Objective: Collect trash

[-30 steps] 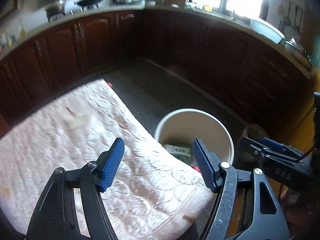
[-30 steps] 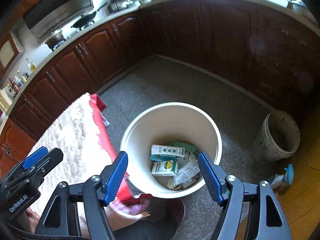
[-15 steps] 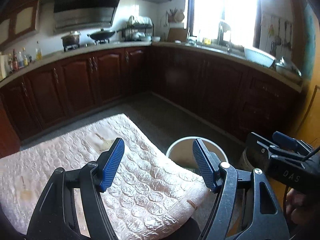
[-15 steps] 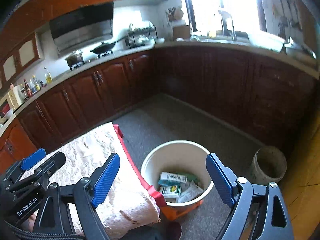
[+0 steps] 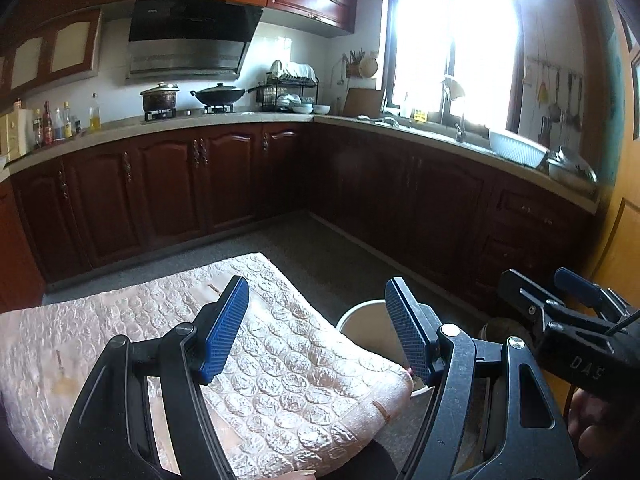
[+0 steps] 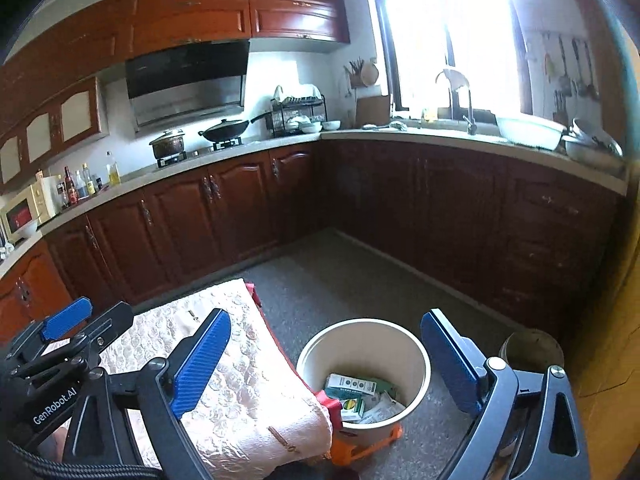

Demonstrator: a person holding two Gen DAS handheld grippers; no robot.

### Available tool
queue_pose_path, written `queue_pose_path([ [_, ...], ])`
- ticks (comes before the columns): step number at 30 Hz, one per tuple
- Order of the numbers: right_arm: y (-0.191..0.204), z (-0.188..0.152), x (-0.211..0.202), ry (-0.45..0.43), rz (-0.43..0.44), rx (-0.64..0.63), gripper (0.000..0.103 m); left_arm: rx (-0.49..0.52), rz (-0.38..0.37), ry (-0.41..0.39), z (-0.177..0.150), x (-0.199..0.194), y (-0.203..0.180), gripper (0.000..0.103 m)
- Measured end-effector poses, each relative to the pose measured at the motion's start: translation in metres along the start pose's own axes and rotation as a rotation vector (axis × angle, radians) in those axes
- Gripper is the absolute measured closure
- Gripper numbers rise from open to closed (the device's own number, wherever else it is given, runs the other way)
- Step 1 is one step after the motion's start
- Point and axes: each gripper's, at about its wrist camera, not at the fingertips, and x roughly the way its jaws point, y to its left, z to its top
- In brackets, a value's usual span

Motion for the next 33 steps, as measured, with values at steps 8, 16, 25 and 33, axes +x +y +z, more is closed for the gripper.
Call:
queue_pose_path([
  [8,0.008,0.0,-0.013,-0.034,-0.004,-0.019,0.005,-0.027,0.027,-0.041,0.004,-0.01,0.008,0.033],
  [16,0.01,0.001,-0.013,-0.041,0.004,-0.019,0.004,-0.016,0.036,-0.041,0.002,-0.011,0.01,0.033],
  [25,0.009,0.002,-0.013,-0.035,0.008,-0.012,0.004,-0.02,0.056,-0.045,0.002,-0.013,0.007,0.033],
  [33,0.008,0.002,-0.012,-0.03,0.01,-0.007,0.004,-0.021,0.072,-0.043,0.003,-0.013,0.004,0.033],
])
